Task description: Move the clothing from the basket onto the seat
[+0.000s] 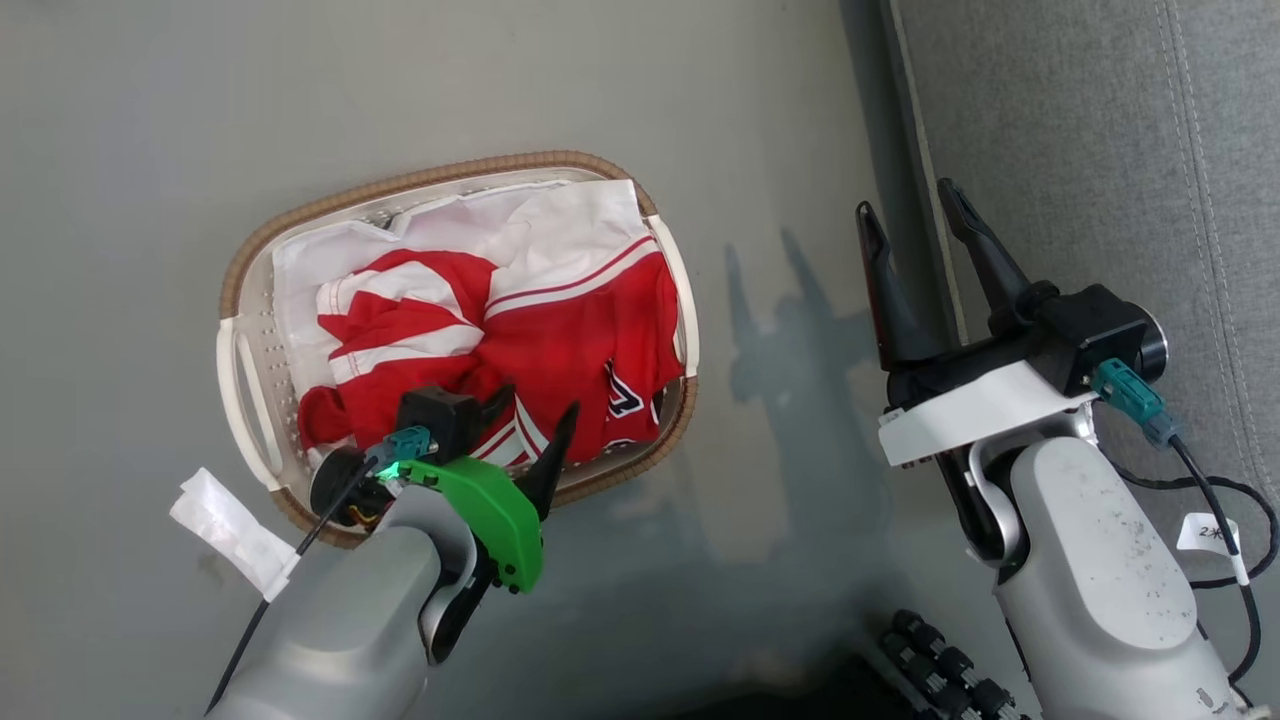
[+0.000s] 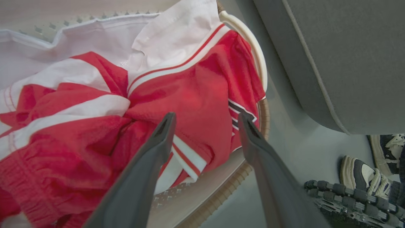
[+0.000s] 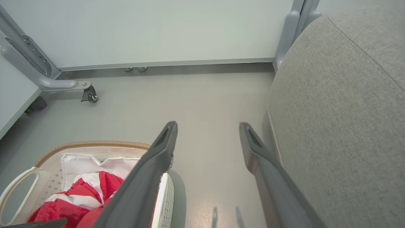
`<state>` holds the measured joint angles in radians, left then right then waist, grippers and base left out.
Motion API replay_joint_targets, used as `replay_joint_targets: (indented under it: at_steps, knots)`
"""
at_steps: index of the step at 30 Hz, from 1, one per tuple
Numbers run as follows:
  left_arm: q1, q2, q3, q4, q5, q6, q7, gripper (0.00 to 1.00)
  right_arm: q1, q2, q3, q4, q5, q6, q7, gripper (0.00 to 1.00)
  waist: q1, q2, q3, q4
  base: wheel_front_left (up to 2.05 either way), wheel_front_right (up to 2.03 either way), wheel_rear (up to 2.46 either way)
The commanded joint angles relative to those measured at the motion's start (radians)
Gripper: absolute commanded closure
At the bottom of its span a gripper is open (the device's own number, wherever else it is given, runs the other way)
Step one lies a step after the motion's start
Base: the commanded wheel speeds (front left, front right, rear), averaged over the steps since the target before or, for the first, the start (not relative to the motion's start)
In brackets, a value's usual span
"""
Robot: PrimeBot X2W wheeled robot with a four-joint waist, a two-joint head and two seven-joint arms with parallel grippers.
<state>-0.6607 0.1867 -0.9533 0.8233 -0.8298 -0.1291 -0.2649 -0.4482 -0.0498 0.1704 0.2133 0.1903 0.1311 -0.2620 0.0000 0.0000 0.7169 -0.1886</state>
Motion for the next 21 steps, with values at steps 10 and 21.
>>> replay_joint_targets:
  at_steps: [10, 21]
  knots:
    - [-0.073, 0.024, -0.152, 0.086, -0.160, -0.003, 0.002, 0.00, -0.016, -0.003, 0.010, -0.023, 0.014, -0.001, -0.004, 0.00, 0.0000, 0.0000, 0.082, -0.045, 0.00, 0.00, 0.00]
    - [-0.168, 0.055, -0.156, 0.049, -0.199, -0.003, 0.001, 0.00, -0.030, -0.003, 0.035, -0.049, 0.033, -0.001, -0.004, 0.00, 0.0000, 0.0000, 0.140, -0.063, 0.00, 0.00, 0.00]
